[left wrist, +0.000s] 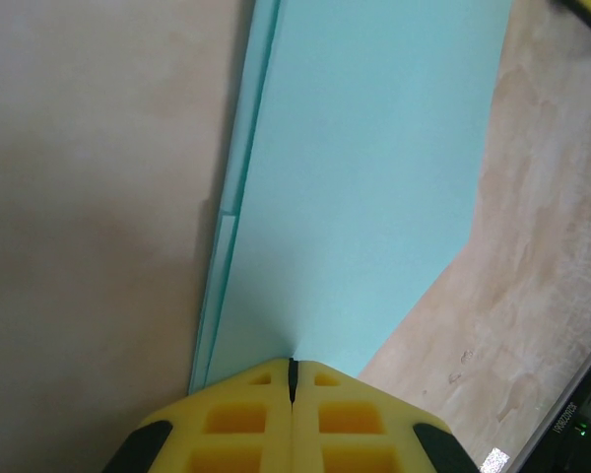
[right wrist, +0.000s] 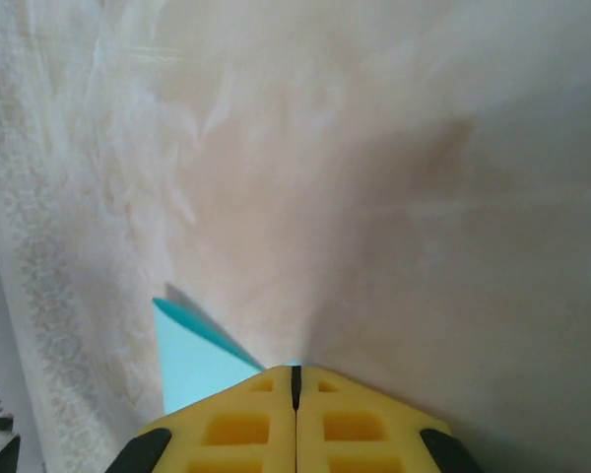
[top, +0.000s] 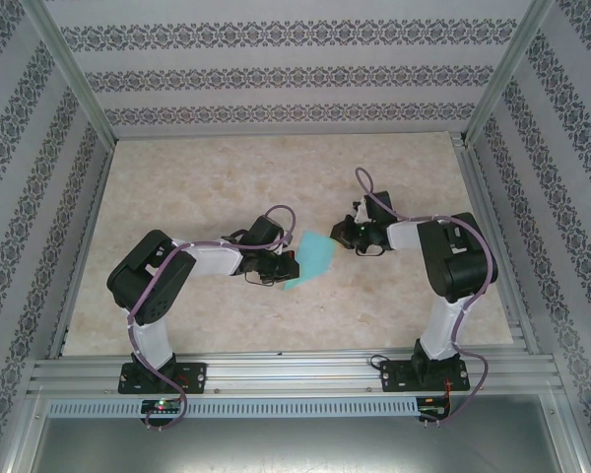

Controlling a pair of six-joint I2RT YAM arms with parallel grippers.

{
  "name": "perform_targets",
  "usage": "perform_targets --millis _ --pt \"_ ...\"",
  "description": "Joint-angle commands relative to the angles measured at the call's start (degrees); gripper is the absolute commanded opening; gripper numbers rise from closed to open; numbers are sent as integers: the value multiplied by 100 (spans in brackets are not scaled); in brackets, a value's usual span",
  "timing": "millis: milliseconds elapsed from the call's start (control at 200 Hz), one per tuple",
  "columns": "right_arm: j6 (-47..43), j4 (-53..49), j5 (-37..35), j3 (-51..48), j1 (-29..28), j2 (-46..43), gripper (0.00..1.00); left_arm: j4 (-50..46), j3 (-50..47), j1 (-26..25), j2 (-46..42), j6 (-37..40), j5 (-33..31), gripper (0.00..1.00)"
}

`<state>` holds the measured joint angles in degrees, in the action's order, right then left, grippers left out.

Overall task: Fold a paper plane with a square sheet of paper (pick it up from the middle)
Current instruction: Fourth fold the wing at the center of the table.

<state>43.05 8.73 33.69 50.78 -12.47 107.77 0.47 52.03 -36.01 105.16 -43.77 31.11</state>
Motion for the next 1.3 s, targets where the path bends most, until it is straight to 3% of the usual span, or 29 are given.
perform_targets --millis 0,190,430,595,744,1074,1299 --pt "-275 -356 -198 261 113 -123 7 -830 -326 -29 411 105 -290 0" --pt "-396 -1045 -390 459 102 -902 10 -858 -301 -29 417 123 -265 0" --pt "310 -191 -143 -135 -767 -1267 9 -881 -212 -29 479 141 -239 0" --pt "696 444 -67 -356 -1248 -854 8 -917 -176 -29 480 166 -244 0" --pt "747 670 -88 -456 -1342 -374 7 -959 -139 -29 475 201 -216 0" --pt "275 178 -443 -580 -1233 108 5 -1164 91 -25 232 299 -80 0" --pt "31 -79 -512 -587 -1234 146 5 -2076 792 1 -367 371 -126 11"
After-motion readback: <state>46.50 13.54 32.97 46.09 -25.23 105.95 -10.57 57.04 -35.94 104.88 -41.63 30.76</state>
